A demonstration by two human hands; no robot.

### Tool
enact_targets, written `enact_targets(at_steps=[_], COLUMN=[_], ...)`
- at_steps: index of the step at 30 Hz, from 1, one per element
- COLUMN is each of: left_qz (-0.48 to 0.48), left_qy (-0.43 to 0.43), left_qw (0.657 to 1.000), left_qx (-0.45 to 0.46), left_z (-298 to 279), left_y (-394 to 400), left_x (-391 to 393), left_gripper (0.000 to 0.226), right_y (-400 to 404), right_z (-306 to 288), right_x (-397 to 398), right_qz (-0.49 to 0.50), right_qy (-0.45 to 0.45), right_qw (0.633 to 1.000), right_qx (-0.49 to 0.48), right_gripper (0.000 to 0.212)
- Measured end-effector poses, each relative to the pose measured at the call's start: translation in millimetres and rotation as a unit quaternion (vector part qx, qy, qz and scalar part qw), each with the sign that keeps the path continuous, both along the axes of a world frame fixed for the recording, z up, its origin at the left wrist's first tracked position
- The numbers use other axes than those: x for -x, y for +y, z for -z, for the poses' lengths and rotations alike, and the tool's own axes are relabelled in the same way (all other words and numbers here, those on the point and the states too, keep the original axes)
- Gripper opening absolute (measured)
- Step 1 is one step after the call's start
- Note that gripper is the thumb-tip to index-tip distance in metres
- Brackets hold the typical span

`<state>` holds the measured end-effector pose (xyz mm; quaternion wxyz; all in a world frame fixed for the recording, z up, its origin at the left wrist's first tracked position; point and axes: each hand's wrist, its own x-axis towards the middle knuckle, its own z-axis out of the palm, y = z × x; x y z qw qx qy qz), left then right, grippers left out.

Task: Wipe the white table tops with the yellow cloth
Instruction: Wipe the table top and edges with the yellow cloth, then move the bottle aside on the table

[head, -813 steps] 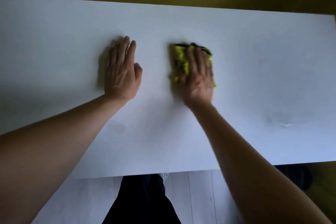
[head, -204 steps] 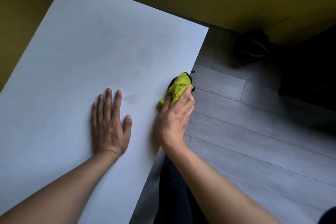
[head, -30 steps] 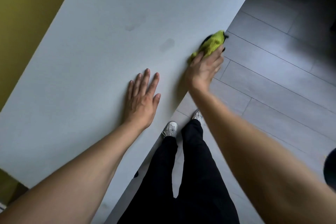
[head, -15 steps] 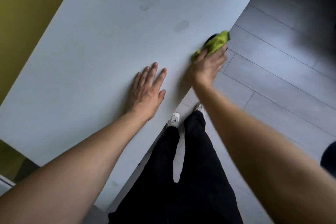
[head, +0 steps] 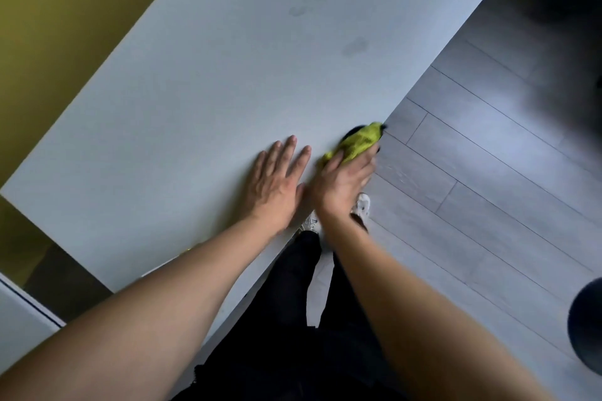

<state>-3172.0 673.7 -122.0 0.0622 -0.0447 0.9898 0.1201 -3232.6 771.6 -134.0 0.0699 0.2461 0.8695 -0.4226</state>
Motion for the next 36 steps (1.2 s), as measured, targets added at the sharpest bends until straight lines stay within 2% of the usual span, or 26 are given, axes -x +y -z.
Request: enact_targets(at_steps=[3, 6, 11, 14, 17, 20, 24, 26, 28, 30, 31, 33, 34, 35, 36], left_qz=[-0.011, -0.020, -0.047, -0.051, -0.061, -0.057, -0.057, -0.087, -0.160, -0.294, -0.382, -0.532, -0.573, -0.589, -0.586], left_qy=[0.033, 0.051, 0.082, 0.078, 0.071, 0.061, 0.046, 0.039, 0.044, 0.056, 0.065, 0.085, 0.088, 0.090, 0.096], left_qw=[0.999, 0.998, 0.996, 0.996, 0.996, 0.996, 0.997, 0.995, 0.985, 0.950, 0.914, 0.821, 0.785, 0.767, 0.763], left_qx=[-0.001, 0.004, 0.003, 0.003, 0.000, 0.000, -0.019, -0.034, -0.053, -0.091, -0.121, -0.187, -0.216, -0.238, -0.255], left_z=[5, 12, 21, 20, 16, 12, 3, -7, -17, -25, -28, -35, -38, -40, -41], left_y=[2, 6, 16, 20, 24, 26, 37, 40, 39, 37, 35, 25, 17, 7, -3], left_x=[0, 1, -9, -27, -51, -89, -177, -218, -244, -260, -263, -263, -260, -255, -249], left_gripper=[0.061, 0.052, 0.060, 0.053, 0.056, 0.057, 0.051, 0.047, 0.042, 0.037, 0.038, 0.052, 0.061, 0.069, 0.073], right_y=[-10, -9, 3, 16, 24, 23, 13, 7, 2, -2, -3, -5, -7, -8, -9], right_z=[-4, -4, 0, 5, 11, 10, 4, 4, 6, 7, 6, 4, 2, 1, 0], right_x=[-29, -20, 29, 69, 79, 77, 52, 31, 11, -6, -15, -35, -46, -57, -67], right_qz=[0.007, 0.008, 0.041, 0.032, 0.019, 0.020, 0.018, 0.014, 0.003, -0.009, -0.014, -0.023, -0.031, -0.038, -0.044], right_qy=[-0.038, -0.045, -0.019, -0.030, -0.039, -0.041, -0.048, -0.043, -0.036, -0.031, -0.030, -0.031, -0.032, -0.032, -0.029], right_qw=[0.999, 0.999, 0.999, 0.999, 0.999, 0.998, 0.998, 0.998, 0.998, 0.998, 0.998, 0.998, 0.998, 0.998, 0.998], right_qx=[0.020, 0.009, -0.011, -0.032, -0.031, -0.036, -0.041, -0.040, -0.046, -0.051, -0.049, -0.040, -0.034, -0.029, -0.026], right_gripper=[0.068, 0.068, 0.068, 0.068, 0.068, 0.067, 0.067, 0.067, 0.068, 0.069, 0.068, 0.068, 0.068, 0.068, 0.068])
